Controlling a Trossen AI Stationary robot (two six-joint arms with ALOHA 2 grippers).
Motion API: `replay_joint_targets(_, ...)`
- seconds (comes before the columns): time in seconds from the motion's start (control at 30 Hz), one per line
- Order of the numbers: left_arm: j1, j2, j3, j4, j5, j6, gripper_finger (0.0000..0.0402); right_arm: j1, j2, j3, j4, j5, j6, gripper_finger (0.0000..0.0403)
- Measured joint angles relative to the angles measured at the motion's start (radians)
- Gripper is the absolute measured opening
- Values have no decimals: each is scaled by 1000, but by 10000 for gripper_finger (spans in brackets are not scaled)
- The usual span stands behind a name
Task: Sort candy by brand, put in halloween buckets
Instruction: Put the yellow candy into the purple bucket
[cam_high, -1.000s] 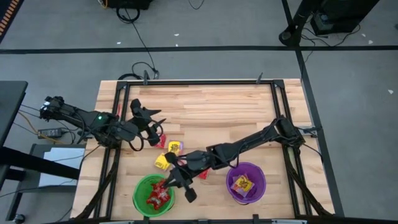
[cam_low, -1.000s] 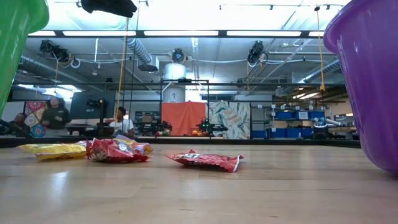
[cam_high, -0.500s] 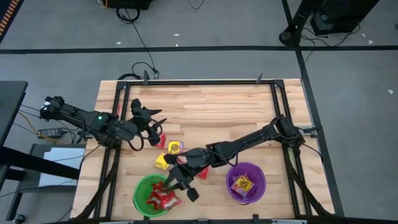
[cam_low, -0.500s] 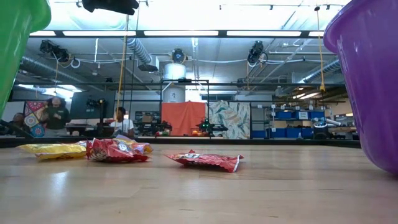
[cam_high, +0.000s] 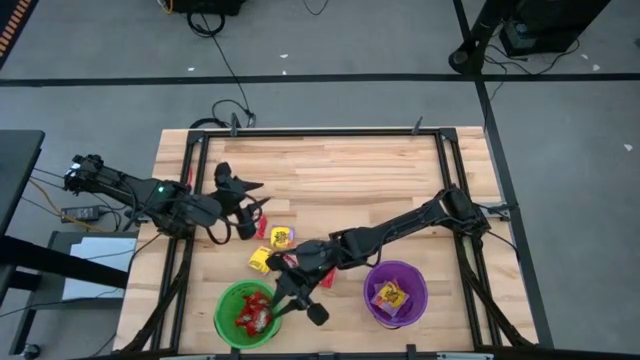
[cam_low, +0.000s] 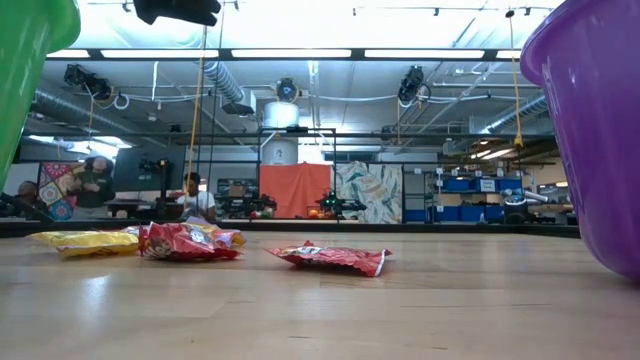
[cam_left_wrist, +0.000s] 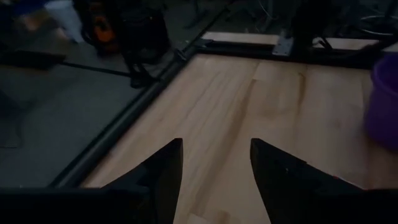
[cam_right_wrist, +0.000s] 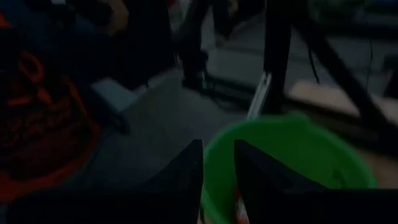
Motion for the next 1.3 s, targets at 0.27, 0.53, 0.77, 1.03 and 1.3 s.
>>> replay_joint_targets(0.27,0,0,0,-90,54,-48,193,39,-106,-1,-429,349,-27,103)
replay_joint_targets(0.53,0,1,0,-122,54,-65,193,91,-360,0,-703,765,-1,101)
replay_joint_targets(0.77,0,2,0,-182,53,-99,193,105,-550,1,-889,1029,27,101)
replay_joint_targets(1.03,0,-2,-41,-241,-63,-97,193,54,-672,1,-1002,1170,4,100)
replay_joint_targets(1.3,43,-5,-272,79,-36,-11,193,-18,-769,0,-1255,1175,164,100)
